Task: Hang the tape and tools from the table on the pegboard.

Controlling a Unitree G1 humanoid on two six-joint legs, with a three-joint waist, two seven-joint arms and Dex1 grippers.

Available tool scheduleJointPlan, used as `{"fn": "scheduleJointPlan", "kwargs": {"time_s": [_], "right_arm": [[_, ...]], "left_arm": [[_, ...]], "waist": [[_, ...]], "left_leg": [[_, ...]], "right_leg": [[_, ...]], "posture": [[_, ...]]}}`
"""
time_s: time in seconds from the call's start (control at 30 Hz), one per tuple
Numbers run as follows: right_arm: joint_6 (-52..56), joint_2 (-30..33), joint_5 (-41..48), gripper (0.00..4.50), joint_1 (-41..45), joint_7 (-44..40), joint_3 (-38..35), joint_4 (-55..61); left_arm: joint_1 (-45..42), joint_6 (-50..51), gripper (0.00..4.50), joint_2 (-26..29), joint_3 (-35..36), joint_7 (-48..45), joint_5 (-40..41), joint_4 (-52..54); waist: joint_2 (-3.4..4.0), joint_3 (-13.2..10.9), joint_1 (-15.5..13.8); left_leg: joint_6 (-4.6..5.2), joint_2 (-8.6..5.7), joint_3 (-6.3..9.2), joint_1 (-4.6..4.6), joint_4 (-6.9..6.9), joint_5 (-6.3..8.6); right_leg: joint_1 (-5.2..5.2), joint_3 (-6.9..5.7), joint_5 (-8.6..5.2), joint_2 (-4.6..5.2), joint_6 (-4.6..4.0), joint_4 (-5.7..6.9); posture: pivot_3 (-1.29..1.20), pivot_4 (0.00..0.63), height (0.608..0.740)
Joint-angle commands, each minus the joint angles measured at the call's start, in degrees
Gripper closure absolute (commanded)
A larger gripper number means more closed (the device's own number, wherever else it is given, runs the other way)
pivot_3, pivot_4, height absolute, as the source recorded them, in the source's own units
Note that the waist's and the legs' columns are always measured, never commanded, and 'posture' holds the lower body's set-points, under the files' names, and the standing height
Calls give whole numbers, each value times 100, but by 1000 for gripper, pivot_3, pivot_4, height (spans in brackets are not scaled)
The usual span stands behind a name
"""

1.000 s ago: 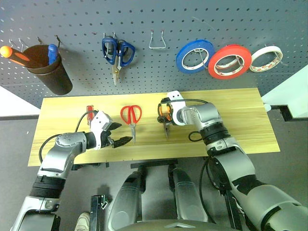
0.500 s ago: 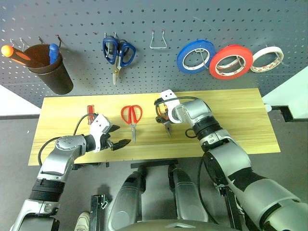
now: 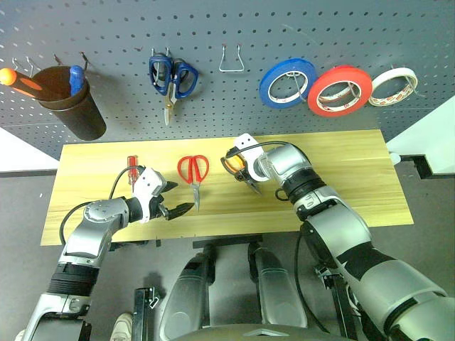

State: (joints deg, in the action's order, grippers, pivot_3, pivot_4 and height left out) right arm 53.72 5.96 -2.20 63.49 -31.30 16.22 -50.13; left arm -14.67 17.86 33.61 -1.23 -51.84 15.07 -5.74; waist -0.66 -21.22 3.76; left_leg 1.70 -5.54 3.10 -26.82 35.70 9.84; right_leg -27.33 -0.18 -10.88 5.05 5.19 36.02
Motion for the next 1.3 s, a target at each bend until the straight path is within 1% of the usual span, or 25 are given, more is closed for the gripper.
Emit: {"fn": "scheduleJointPlan", "kwargs": {"time_s": [0.03, 0.1, 0.17, 0.2, 0.27, 0.37, 0.5, 0.6, 0.63, 0.67, 0.73, 0.87, 0.9, 0.93, 0.97, 1.0, 1.13, 1.2, 1.3], "right_arm": [[81, 249, -7, 2461, -70, -548, 208, 596], [166, 660, 78, 2461, -210, -1037, 345, 1391], [204, 1010, 187, 2461, -371, -1401, 405, 2102], [310, 1218, 318, 2461, -462, -1617, 379, 2542], [481, 1524, 546, 2461, -613, -1936, 300, 3240], [718, 1830, 1093, 2461, -832, -2283, -113, 4216], [1073, 1915, 1780, 2461, -1018, -2385, -727, 5140], [1106, 1782, 2194, 2461, -1097, -2223, -1185, 5556], [1017, 1684, 2328, 2461, -1098, -2124, -1406, 5672], [976, 1614, 2459, 2461, -1089, -2040, -1600, 5778], [907, 1495, 2677, 2461, -1017, -1927, -1845, 5819], [546, 1271, 3093, 2461, -883, -1731, -2245, 6057], [487, 1221, 3145, 2461, -853, -1662, -2277, 6040], [410, 1126, 3194, 2461, -753, -1538, -2344, 5957], [310, 1040, 3221, 2461, -656, -1411, -2392, 5854], [133, 958, 3187, 2461, -557, -1278, -2409, 5722], [-605, 665, 2838, 2461, -59, -575, -2410, 4872], [-1219, 407, 2572, 2461, 315, -29, -2431, 4104], [-1957, 148, 2257, 2461, 662, 459, -2390, 3173]], "left_arm": [[-69, -268, 30, 60, 159, -44, 3, -99], [-86, -400, 30, 86, 268, -108, 93, -61], [-78, -574, 30, 126, 346, -205, 135, -98], [-42, -641, 30, 148, 409, -251, 178, -71], [3, -726, 30, 171, 541, -314, 269, -48], [134, -875, 30, 199, 775, -438, 478, 148], [300, -946, 30, 266, 1127, -790, 948, 396], [296, -1100, 30, 304, 1435, -1179, 1421, 506], [273, -1110, 30, 343, 1546, -1317, 1586, 570], [266, -1074, 30, 389, 1642, -1409, 1730, 655], [163, -987, 30, 473, 1780, -1511, 1918, 687], [-5, -1038, 30, 668, 2077, -1441, 2086, 831], [-37, -997, 30, 673, 2119, -1416, 2142, 849], [-74, -963, 30, 705, 2155, -1389, 2181, 894], [-105, -929, 30, 732, 2177, -1370, 2204, 924], [-150, -878, 30, 747, 2204, -1325, 2249, 943], [-345, -725, 30, 708, 2341, -1053, 2424, 946], [-479, -706, 30, 688, 2373, -872, 2423, 864], [-612, -681, 30, 653, 2368, -633, 2346, 749]], "waist": [[-1, 2, -29], [-2, 2, -107], [-4, 7, -140], [-9, 15, -155], [-14, 32, -184], [-42, 90, -184], [-57, 186, -181], [-62, 327, -209], [-62, 374, -222], [-55, 415, -229], [-62, 508, -251], [-62, 674, -264], [-48, 729, -262], [-43, 781, -261], [-43, 821, -253], [-41, 867, -253], [-42, 1010, -247], [-41, 1050, -248], [-41, 1104, -239]], "left_leg": [[-6, 0, 1, -2, -2, -4], [-18, -1, 3, -7, -8, -11], [-25, -1, 3, -26, -6, -15], [-30, -1, 4, -36, -5, -19], [-48, -2, 5, -50, -4, -30], [-67, -1, 5, -56, -9, -41], [-62, 2, 5, -57, -7, -39], [-59, 12, 6, -55, -2, -37], [-60, 22, 6, -53, -1, -38], [-62, 32, 6, -49, -2, -40], [-66, 50, 10, -36, -13, -42], [-66, 54, 6, 6, -17, -42], [-66, 55, 5, 24, -35, -42], [-66, 68, 5, 39, -67, -41], [-66, 82, 2, 39, -71, -42], [-67, 93, -2, 40, -63, -42], [-85, 137, -18, 52, -68, -53], [-96, 144, -21, 61, -72, -60], [-106, 150, -37, 77, -88, -66]], "right_leg": [[-4, -1, 0, -1, 0, 0], [-11, -3, 2, -2, 0, 2], [-32, -6, 5, -3, -2, 6], [-41, -9, 7, -4, -4, 7], [-55, -12, 10, -6, -7, 8], [-61, -14, 12, -7, -8, 7], [-60, -15, 20, -10, -17, 6], [-52, -18, 33, -21, -24, -1], [-43, -19, 46, -34, -29, -15], [-34, -21, 61, -46, -33, -34], [-4, -26, 97, -67, -38, -89], [48, -26, 110, -71, -47, -112], [67, -26, 117, -72, -52, -134], [94, -27, 141, -85, -59, -193], [99, -27, 158, -102, -64, -218], [101, -22, 161, -120, -67, -216], [100, -16, 176, -155, -88, -223], [95, -13, 175, -163, -92, -203], [97, -3, 179, -181, -100, -196]], "posture": [[15, 330, 731], [18, 312, 731], [23, 276, 731], [23, 267, 731], [21, 242, 731], [14, 212, 731], [-3, 163, 731], [-7, 137, 731], [-10, 124, 731], [-10, 124, 731], [-11, 104, 731], [-10, 80, 731], [-8, 77, 731], [-5, 71, 731], [-4, 67, 731], [-2, 63, 731], [-1, 56, 731], [2, 48, 731], [5, 44, 731]]}}
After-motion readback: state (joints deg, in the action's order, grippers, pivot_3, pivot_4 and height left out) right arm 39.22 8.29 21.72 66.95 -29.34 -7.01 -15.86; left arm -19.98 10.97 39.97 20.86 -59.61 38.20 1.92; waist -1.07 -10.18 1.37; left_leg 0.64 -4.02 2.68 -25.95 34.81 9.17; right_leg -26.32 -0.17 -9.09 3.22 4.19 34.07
